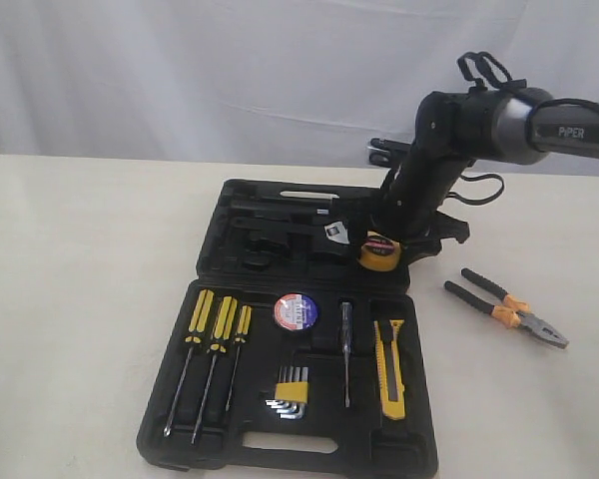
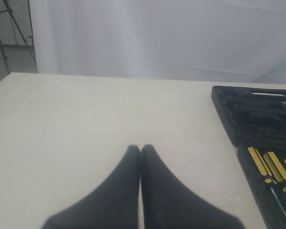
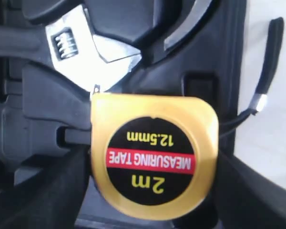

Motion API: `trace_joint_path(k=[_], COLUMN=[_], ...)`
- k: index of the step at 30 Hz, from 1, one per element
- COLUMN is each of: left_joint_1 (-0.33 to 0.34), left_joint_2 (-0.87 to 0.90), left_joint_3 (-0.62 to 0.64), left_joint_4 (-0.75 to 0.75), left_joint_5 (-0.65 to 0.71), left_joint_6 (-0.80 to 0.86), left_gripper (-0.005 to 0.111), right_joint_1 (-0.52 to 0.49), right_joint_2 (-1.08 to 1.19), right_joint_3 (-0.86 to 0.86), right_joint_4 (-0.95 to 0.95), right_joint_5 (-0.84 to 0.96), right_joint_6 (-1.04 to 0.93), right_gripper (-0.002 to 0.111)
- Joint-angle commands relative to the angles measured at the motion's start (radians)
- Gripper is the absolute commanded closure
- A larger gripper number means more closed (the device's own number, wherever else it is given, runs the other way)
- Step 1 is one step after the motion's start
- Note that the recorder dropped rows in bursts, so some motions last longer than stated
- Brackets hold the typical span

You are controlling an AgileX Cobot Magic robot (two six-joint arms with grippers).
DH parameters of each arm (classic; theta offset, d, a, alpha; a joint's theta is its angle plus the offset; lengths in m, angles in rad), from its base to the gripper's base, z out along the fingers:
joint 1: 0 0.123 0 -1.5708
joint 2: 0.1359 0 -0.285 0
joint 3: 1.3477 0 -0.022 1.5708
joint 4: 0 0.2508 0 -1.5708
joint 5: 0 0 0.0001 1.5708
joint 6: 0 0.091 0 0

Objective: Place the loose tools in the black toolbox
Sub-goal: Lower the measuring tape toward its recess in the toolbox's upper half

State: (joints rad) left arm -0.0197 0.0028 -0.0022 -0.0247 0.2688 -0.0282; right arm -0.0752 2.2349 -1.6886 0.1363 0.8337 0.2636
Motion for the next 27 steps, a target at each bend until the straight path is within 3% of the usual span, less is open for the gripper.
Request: trace_joint_path(k=[1, 4, 7, 27], left_joint_1=[-0.002, -0.002, -0.002, -0.002], left_joint_2=[-0.003, -0.003, -0.003, -0.003], left_joint_3=[0.002, 0.002, 0.002, 0.002], left_joint_4=[0.000, 0.000, -0.004, -0.010], left_joint_5=[-0.001, -0.001, -0.001, -0.001], left_joint_6=[-0.001, -0.001, -0.004, -0.002], left_gripper=[0.107, 0.107, 0.107, 0.107], right_joint_1=[-0.002, -0.002, -0.002, -0.002], right_joint_2=[0.027, 0.027, 0.027, -0.012], right_joint_3=[0.015, 0.015, 0.015, 0.012], right_joint_4=[0.119, 0.140, 0.140, -0.002], right_joint_5=[0.072, 0.095, 0.118, 0.096], right_joint_6=[-0.074, -0.079, -0.079, -0.068], right_gripper=[0.061, 0.059, 0.043, 0.040])
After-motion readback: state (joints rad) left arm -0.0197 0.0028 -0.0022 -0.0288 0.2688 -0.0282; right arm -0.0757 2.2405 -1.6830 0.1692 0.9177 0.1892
